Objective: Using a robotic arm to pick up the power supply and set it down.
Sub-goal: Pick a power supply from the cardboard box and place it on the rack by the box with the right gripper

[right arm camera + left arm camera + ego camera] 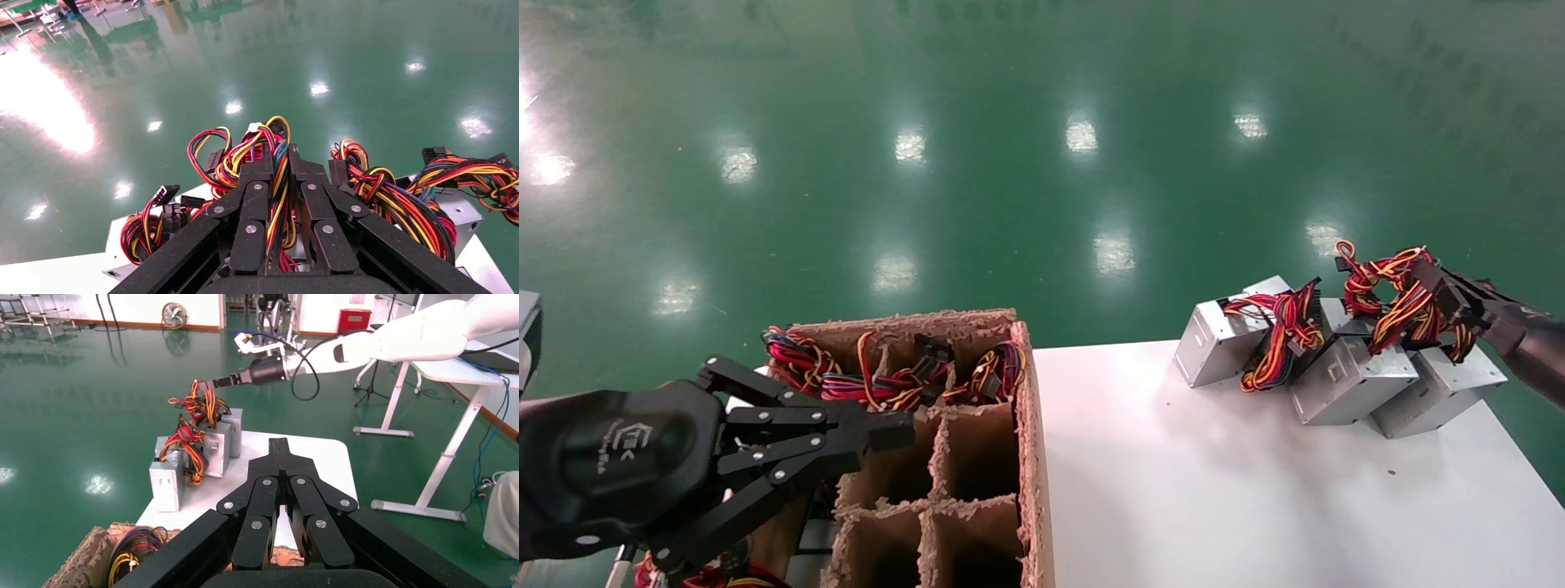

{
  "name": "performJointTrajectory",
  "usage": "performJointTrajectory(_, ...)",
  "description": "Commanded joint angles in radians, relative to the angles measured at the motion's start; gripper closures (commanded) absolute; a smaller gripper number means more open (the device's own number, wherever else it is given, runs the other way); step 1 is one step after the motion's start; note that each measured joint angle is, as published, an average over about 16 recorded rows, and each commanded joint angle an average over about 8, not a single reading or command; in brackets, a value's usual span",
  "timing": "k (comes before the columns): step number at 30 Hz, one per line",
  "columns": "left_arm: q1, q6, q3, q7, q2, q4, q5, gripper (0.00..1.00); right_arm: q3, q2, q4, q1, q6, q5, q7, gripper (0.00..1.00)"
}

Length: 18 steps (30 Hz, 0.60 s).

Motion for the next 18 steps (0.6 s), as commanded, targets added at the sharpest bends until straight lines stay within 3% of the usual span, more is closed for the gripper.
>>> performJointTrajectory(1, 0.0, 0.0, 0.0, 0.0, 0.0, 0.0, 0.0, 1.0, 0.0, -0.008, -0.017, 0.009, -0.005, -0.001, -0.007, 1.0)
performJointTrajectory(18, 0.0, 0.0, 0.0, 0.0, 0.0, 0.0, 0.0, 1.0, -0.002, -0.02, -0.049, 0.041, -0.008, -0.015, -0.047, 1.0)
